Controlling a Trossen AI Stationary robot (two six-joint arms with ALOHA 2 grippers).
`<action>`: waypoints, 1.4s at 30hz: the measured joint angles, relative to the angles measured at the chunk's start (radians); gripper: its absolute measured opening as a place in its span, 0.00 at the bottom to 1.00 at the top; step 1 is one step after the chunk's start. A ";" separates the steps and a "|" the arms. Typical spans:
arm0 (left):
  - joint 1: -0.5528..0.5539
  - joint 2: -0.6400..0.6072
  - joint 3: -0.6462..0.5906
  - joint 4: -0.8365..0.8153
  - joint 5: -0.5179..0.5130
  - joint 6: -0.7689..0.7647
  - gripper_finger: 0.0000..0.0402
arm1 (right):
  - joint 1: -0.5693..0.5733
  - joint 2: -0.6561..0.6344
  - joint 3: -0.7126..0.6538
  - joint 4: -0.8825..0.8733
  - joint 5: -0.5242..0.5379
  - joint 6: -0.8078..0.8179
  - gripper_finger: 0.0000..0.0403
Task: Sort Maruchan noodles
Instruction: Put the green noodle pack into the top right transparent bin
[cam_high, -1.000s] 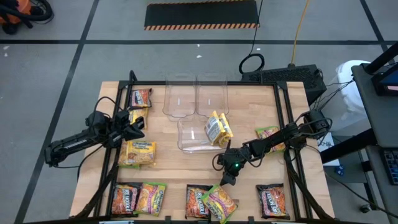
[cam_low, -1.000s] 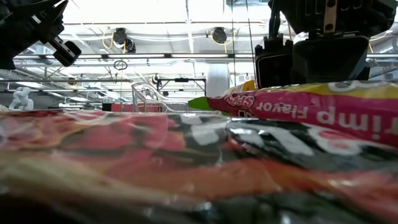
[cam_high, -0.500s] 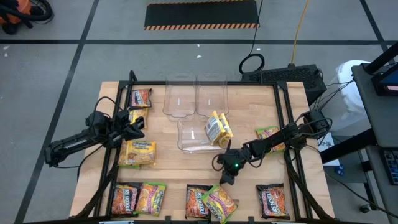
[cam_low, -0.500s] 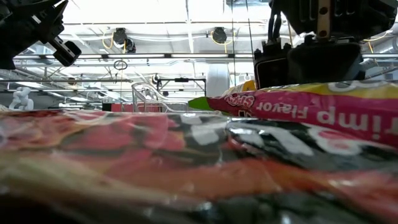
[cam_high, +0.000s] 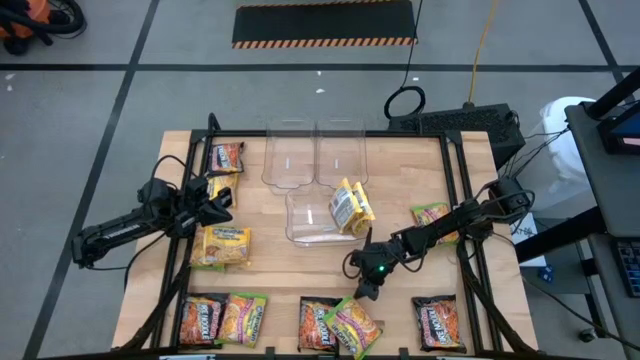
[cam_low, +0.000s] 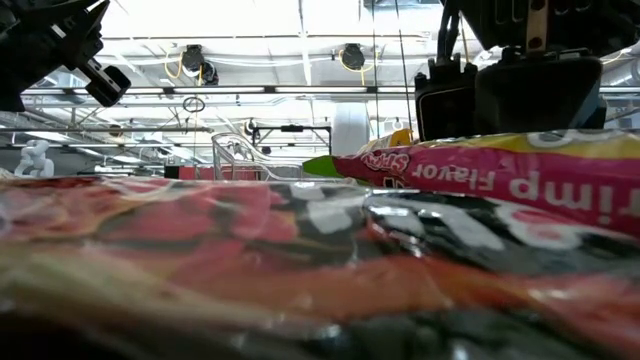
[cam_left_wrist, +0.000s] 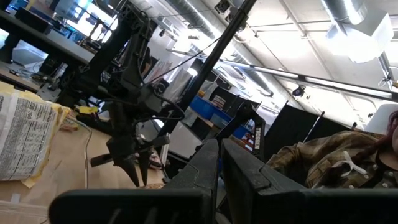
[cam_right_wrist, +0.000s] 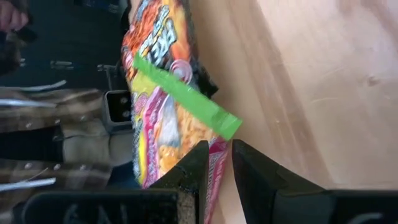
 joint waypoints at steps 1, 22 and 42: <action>0.000 0.000 0.000 0.000 0.000 0.000 0.06 | 0.000 0.000 0.000 0.000 0.007 0.000 0.17; 0.000 0.000 0.000 0.000 0.000 0.000 0.06 | 0.020 0.110 0.079 0.000 -0.024 -0.027 0.17; 0.000 0.000 0.000 0.000 0.000 0.009 0.06 | 0.020 0.110 0.080 -0.022 -0.018 -0.096 0.17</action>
